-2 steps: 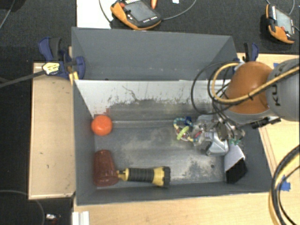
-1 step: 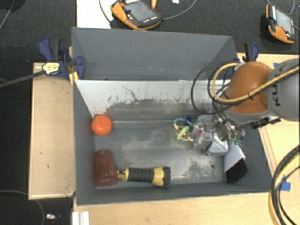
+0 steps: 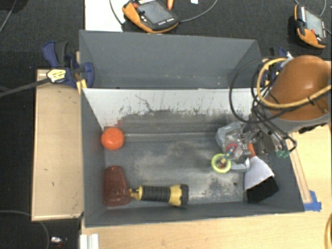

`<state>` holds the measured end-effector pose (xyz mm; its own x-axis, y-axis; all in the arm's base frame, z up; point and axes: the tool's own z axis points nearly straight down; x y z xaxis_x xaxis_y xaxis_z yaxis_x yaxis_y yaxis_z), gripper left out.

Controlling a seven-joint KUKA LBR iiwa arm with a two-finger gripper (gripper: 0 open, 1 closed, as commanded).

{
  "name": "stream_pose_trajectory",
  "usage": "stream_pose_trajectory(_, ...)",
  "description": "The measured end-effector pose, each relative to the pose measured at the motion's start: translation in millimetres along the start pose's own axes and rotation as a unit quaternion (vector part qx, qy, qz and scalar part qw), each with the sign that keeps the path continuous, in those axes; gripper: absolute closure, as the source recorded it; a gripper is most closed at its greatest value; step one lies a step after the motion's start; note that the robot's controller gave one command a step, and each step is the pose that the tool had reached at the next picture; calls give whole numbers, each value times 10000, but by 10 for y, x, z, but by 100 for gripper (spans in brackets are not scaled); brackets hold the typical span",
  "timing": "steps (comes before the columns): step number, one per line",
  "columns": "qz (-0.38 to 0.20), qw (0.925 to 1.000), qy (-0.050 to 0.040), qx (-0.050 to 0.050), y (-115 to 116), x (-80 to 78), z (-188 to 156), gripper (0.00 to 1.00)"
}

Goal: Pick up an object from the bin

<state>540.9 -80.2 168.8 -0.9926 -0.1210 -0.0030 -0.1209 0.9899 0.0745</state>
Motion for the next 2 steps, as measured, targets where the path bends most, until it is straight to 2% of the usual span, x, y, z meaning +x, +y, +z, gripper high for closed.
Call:
stream_pose_trajectory(1,60,10000,-45,15,-114,-166,254,100)
stream_pose_trajectory(2,-1065,9943,-28,13,4,-404,-484,100)
